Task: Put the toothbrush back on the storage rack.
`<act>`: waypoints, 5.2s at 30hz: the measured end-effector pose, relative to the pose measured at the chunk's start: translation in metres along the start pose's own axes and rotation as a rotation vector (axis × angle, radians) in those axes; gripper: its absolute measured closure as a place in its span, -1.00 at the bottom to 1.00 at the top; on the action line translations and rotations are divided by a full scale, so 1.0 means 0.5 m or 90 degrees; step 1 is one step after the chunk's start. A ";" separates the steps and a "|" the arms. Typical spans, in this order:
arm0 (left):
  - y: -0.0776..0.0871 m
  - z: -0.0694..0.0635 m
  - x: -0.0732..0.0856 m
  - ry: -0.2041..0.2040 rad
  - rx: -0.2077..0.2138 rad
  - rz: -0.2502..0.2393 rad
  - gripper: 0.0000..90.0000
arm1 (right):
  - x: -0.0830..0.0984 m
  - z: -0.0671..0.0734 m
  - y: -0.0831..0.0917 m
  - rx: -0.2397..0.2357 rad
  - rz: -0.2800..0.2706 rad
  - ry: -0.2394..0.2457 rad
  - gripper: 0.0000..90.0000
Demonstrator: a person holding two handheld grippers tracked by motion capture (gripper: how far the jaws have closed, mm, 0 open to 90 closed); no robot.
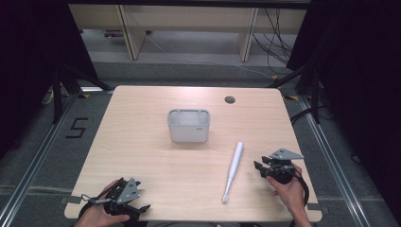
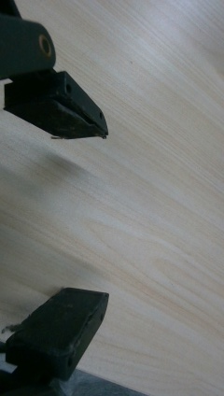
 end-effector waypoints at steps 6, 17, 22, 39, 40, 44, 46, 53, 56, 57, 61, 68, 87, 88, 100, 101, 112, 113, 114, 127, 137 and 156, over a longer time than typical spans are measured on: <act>0.001 0.000 0.000 0.000 0.002 -0.002 -0.64 | -0.024 0.011 -0.014 -0.015 -0.019 0.035 0.63; 0.001 0.001 0.000 0.001 0.007 -0.002 -0.64 | -0.054 0.042 -0.039 -0.049 -0.019 0.046 0.98; 0.001 0.001 0.000 0.003 0.007 -0.004 -0.64 | -0.071 0.047 -0.062 -0.053 -0.024 0.067 1.00; 0.001 0.001 0.000 0.001 0.010 -0.003 -0.64 | -0.109 0.067 -0.115 -0.062 -0.008 0.084 1.00; 0.001 0.001 0.000 0.000 0.009 -0.002 -0.64 | -0.110 0.068 -0.121 -0.065 -0.009 0.093 1.00; 0.001 0.001 0.000 0.001 0.009 -0.004 -0.64 | -0.113 0.072 -0.137 -0.064 -0.004 0.102 0.99; 0.001 0.001 0.001 0.000 0.008 -0.001 -0.64 | -0.114 0.075 -0.142 -0.060 0.007 0.101 0.99; 0.001 0.000 0.000 0.000 0.009 -0.002 -0.64 | -0.114 0.068 -0.147 -0.055 0.031 0.095 0.99; 0.001 -0.001 0.000 -0.001 0.010 -0.004 -0.64 | -0.110 0.062 -0.147 -0.051 0.032 0.100 0.99; 0.001 -0.001 0.000 -0.001 0.010 -0.004 -0.64 | -0.109 0.061 -0.147 -0.050 0.035 0.093 0.99; 0.003 -0.002 0.000 0.005 0.002 -0.007 -0.64 | -0.104 0.058 -0.144 -0.047 0.045 0.103 0.99; 0.003 0.000 -0.001 -0.002 0.001 -0.005 -0.64 | -0.096 0.052 -0.130 -0.037 0.047 0.114 0.99; 0.004 -0.001 0.000 -0.001 0.000 -0.004 -0.64 | -0.064 0.040 -0.090 -0.021 0.079 0.132 0.98; 0.004 -0.002 0.000 -0.002 0.001 -0.004 -0.64 | -0.062 0.042 -0.084 -0.010 0.082 0.128 0.98; 0.002 -0.001 0.000 -0.002 0.004 -0.006 -0.64 | -0.036 0.046 -0.049 -0.004 0.093 0.139 0.98; 0.003 -0.001 0.000 -0.001 0.002 -0.004 -0.64 | -0.035 0.043 -0.046 -0.006 0.091 0.147 0.98; 0.003 -0.001 0.000 -0.001 0.002 -0.004 -0.64 | -0.008 0.035 -0.018 -0.004 0.100 0.128 0.97; 0.003 -0.001 0.000 0.000 0.001 -0.004 -0.64 | -0.004 0.034 -0.012 -0.005 0.107 0.122 0.97; 0.003 -0.001 0.000 0.000 0.001 -0.004 -0.64 | -0.004 0.034 -0.012 -0.005 0.107 0.122 0.97; 0.003 -0.001 0.000 -0.002 0.001 -0.003 -0.64 | 0.020 0.042 0.016 0.001 0.108 0.139 0.95; 0.003 -0.001 0.000 -0.002 0.000 -0.003 -0.64 | 0.033 0.046 0.030 -0.004 0.115 0.137 0.94; 0.002 0.000 0.001 0.002 0.003 -0.007 -0.64 | 0.037 0.055 0.051 -0.003 0.122 0.143 0.71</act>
Point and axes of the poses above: each handheld gripper's, and its own axes: y roughly backward along the jaws, x roughly out of its underside, z roughly to its left, the point moved 2 cm from there along -y, roughly forward along the jaws, and after that the axes turned 12 degrees about x, right-handed, at the moved point
